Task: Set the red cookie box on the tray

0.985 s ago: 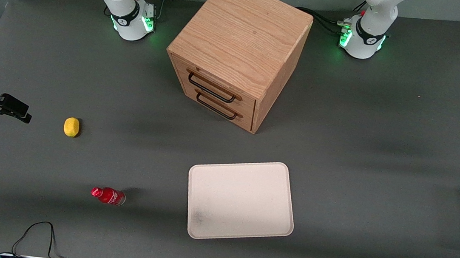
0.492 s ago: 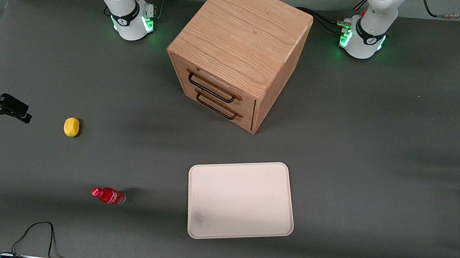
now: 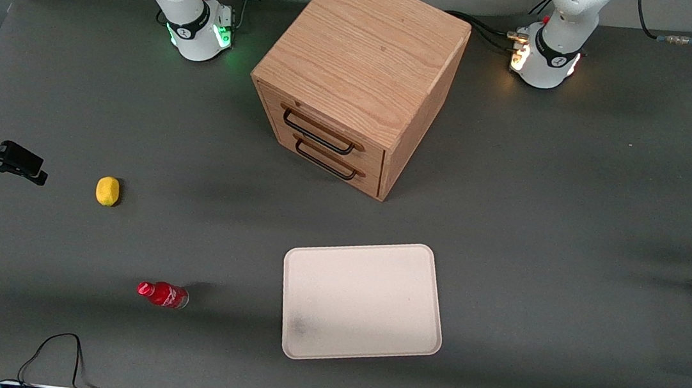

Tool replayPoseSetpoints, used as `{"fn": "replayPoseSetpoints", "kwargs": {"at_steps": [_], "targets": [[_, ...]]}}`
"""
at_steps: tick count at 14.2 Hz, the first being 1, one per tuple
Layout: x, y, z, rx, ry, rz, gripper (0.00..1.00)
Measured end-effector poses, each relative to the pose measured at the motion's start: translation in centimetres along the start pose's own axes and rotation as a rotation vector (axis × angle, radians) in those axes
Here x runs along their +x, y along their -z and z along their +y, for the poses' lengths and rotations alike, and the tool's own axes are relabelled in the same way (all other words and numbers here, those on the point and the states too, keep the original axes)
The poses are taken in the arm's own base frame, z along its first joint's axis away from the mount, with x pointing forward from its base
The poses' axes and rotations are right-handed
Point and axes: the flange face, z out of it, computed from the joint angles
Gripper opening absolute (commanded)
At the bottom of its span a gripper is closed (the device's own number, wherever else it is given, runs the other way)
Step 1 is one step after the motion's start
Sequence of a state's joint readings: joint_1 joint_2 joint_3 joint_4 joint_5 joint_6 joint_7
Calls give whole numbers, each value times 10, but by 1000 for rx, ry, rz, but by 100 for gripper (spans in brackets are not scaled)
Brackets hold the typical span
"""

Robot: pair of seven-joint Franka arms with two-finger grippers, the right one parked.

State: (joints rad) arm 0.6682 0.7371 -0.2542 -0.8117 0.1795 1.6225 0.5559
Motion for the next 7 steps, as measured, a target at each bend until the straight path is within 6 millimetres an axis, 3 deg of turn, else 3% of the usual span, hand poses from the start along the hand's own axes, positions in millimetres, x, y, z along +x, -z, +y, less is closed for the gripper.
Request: {"fn": "replayPoseSetpoints", "kwargs": {"at_steps": [4,7], "targets": [[20,-35,2,11,23,43,100],[38,-70,18,11,32,67,100]]}}
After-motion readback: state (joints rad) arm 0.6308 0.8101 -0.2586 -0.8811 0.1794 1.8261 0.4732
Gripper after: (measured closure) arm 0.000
